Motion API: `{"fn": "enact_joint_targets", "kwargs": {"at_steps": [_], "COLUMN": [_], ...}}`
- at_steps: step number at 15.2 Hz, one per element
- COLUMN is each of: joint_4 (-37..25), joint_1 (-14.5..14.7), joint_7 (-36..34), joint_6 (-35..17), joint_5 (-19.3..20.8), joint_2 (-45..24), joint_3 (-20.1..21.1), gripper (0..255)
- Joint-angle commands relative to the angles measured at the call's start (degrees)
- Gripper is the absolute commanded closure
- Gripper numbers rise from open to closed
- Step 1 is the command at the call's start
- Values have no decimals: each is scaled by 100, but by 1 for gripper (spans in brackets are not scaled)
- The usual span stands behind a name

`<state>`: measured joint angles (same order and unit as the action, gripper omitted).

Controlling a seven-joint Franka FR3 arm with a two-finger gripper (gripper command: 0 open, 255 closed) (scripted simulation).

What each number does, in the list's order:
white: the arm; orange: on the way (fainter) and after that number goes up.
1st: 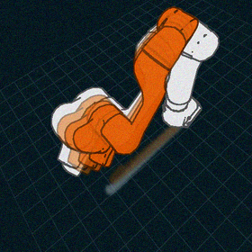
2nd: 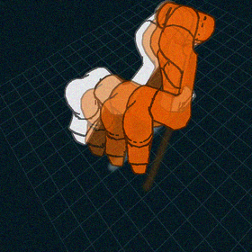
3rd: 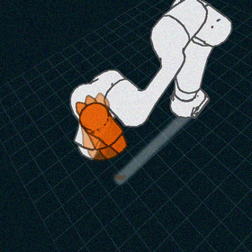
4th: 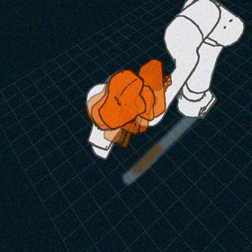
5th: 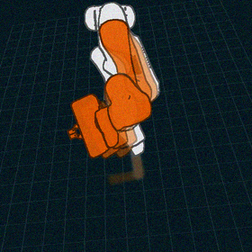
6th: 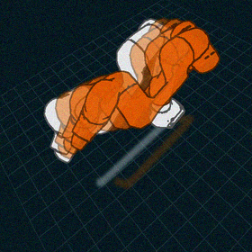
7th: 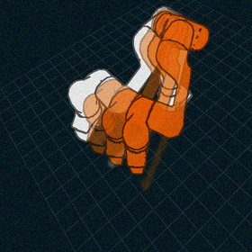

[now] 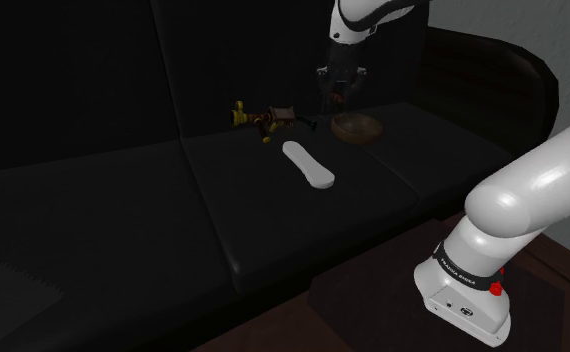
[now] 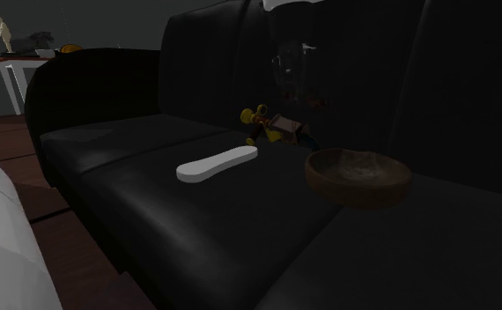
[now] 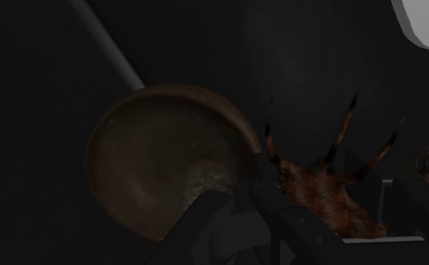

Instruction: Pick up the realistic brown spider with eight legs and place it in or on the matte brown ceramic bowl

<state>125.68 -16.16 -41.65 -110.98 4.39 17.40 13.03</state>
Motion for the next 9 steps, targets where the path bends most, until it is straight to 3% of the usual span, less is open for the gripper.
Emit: {"fn": "enact_joint_targets", "kwargs": {"at_steps": [1,9], "joint_4": [78,364], "joint_1": [-101,-485], "joint_7": [299,1293], "joint_6": [11,-202], "joint_5": [22,190], "joint_2": [120,299], "joint_3": [-197,-906], "gripper": [255,255]}}
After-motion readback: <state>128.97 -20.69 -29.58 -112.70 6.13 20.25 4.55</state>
